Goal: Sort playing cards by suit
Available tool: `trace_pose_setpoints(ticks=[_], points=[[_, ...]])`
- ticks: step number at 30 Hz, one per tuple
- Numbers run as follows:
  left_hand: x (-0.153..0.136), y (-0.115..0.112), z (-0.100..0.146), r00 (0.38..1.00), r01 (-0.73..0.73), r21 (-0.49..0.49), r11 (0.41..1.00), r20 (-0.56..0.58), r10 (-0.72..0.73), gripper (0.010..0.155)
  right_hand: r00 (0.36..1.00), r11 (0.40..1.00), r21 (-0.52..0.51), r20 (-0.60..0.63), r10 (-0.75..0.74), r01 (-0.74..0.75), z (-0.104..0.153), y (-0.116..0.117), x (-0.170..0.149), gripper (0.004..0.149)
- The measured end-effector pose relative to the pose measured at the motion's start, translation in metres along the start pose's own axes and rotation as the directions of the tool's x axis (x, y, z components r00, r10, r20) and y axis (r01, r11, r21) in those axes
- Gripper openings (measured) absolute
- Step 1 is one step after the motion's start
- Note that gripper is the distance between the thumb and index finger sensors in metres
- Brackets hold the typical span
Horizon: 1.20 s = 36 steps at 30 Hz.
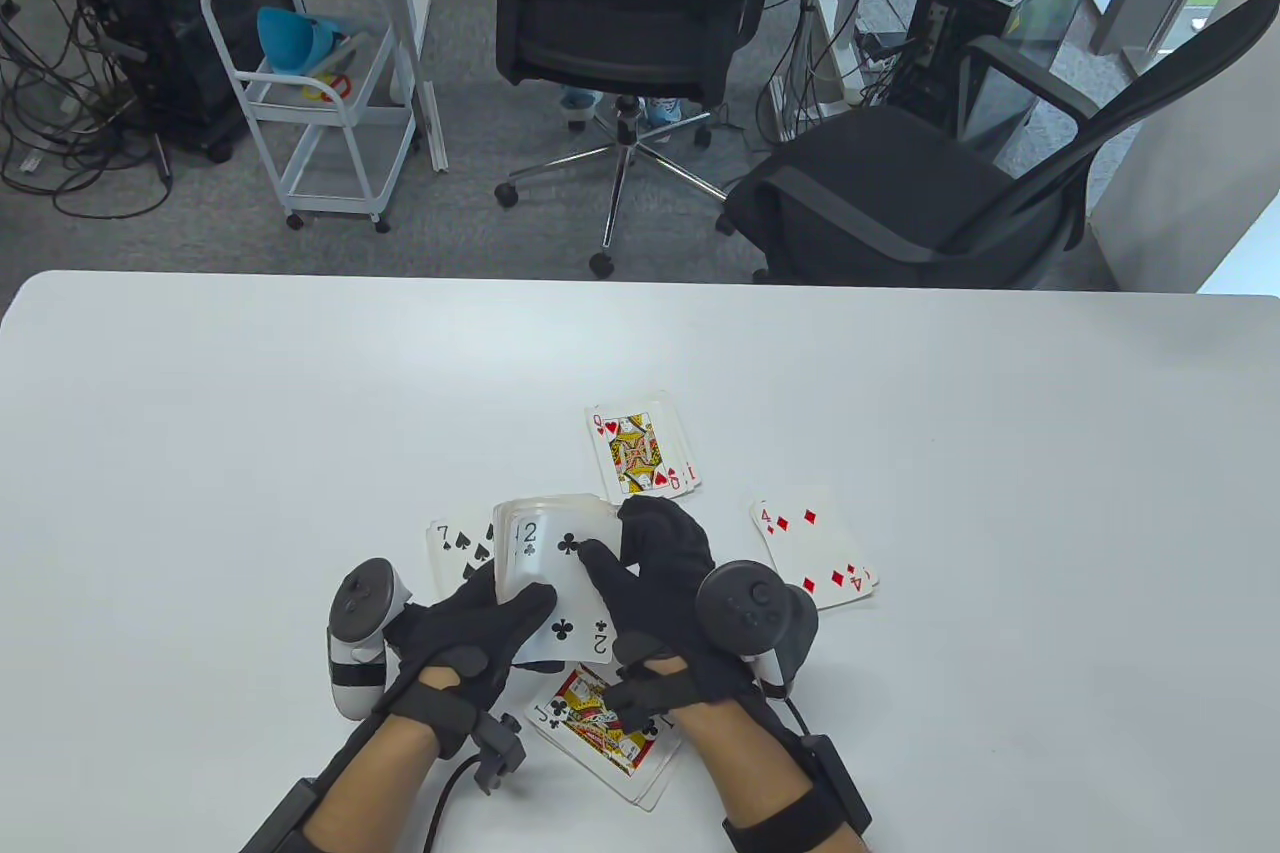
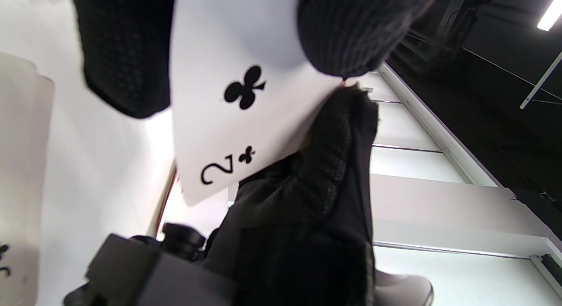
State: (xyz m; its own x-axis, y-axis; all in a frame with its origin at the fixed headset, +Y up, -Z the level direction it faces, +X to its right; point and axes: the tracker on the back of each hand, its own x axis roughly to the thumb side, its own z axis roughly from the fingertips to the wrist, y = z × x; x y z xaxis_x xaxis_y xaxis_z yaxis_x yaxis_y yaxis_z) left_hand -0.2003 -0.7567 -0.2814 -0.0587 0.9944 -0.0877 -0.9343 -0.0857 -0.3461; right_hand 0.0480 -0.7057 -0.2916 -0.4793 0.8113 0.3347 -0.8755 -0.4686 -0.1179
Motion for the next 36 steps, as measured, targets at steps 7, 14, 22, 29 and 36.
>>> trace_pose_setpoints(ticks=[7, 14, 22, 29, 36], points=[[-0.003, 0.001, -0.001, 0.999, -0.047, -0.024, 0.999, -0.005, 0.047, 0.061, 0.999, 1.000, 0.002, 0.025, -0.026, 0.026, -0.003, -0.007, 0.001, 0.038], [0.003, 0.009, 0.002, 0.998, -0.064, 0.037, 0.997, 0.025, 0.063, 0.058, 0.997, 0.998, -0.007, -0.028, -0.065, 0.065, -0.006, -0.014, -0.006, 0.039], [0.017, 0.040, 0.013, 0.983, -0.146, 0.274, 0.951, 0.145, 0.109, 0.058, 0.971, 0.911, 0.411, -0.206, 0.121, -0.027, -0.025, -0.019, -0.026, 0.037], [0.017, 0.041, 0.013, 0.984, -0.148, 0.278, 0.949, 0.142, 0.112, 0.058, 0.919, 0.613, 0.763, -0.068, 0.389, -0.203, -0.013, 0.030, -0.017, 0.036], [0.014, 0.037, 0.012, 0.989, -0.118, 0.252, 0.961, 0.121, 0.090, 0.058, 0.874, 0.638, 0.687, -0.010, 0.486, -0.347, -0.009, 0.037, -0.014, 0.047]])
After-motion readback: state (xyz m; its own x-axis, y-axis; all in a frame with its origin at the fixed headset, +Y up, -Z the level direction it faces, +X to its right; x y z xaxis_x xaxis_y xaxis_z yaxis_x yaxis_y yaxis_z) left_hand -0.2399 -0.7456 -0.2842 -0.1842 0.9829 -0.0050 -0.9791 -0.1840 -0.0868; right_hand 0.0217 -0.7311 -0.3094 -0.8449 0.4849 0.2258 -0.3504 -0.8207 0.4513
